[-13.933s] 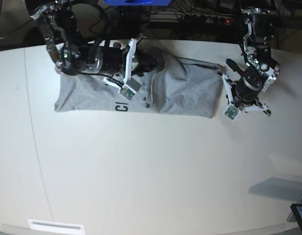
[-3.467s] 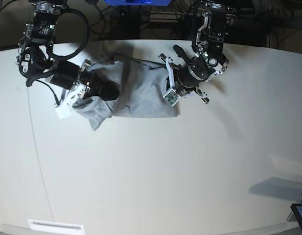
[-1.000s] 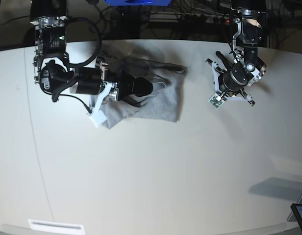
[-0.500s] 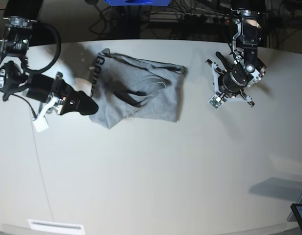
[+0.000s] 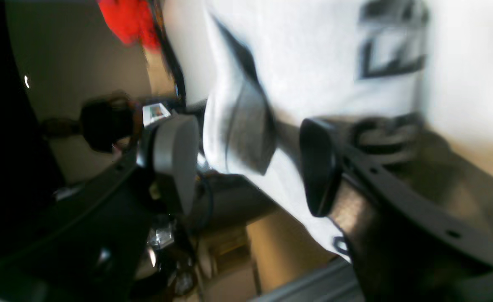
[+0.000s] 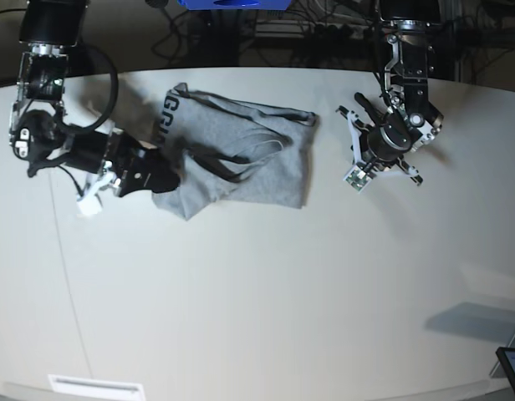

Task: Fold the T-shirt properly
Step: 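Release the fold and raise the left gripper away from the shirt, then press the right gripper along the folded bundle's edge to tidy it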

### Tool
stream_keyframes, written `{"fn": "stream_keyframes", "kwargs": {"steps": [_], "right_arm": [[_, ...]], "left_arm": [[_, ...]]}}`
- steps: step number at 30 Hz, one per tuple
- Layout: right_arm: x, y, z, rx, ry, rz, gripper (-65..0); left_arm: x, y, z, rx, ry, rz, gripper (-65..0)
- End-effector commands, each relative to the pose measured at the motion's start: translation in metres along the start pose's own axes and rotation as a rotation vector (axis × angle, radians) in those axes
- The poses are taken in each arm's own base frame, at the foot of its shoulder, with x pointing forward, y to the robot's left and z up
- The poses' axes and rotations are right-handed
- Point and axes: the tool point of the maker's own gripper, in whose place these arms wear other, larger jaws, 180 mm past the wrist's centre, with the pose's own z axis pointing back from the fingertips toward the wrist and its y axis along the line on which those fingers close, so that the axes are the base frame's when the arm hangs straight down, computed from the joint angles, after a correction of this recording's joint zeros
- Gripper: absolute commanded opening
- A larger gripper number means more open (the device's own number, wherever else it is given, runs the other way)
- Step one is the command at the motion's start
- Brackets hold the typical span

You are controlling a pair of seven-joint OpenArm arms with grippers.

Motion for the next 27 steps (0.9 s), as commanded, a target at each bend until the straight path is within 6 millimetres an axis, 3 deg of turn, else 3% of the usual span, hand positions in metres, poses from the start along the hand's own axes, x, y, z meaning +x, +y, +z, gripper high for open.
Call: {"fn": "stream_keyframes", "kwargs": {"steps": [1, 13, 19, 27], "right_arm": [[0.007, 0.014, 0.0, 0.041, -0.01, 0.024, -28.6], [-0.009, 0.036, -0.03, 0.084, 0.087, 0.071, -28.6], [-0.008, 0.04, -0.034, 0.088, 0.088, 0.081, -28.6], [-0.019, 0.045, -0.071, 0.092, 0.188, 0.08, -28.6]], "left_arm": [[0.008, 0.009, 0.004, 0.024, -0.028, -0.007, -65.0], [0.007, 0.009, 0.004, 0.025, -0.027, -0.008, -65.0], [0.008, 0.009, 0.004, 0.021, -0.032, -0.005, -65.0], [0.008, 0.008, 0.004, 0.02, -0.032, -0.004, -65.0]]}}
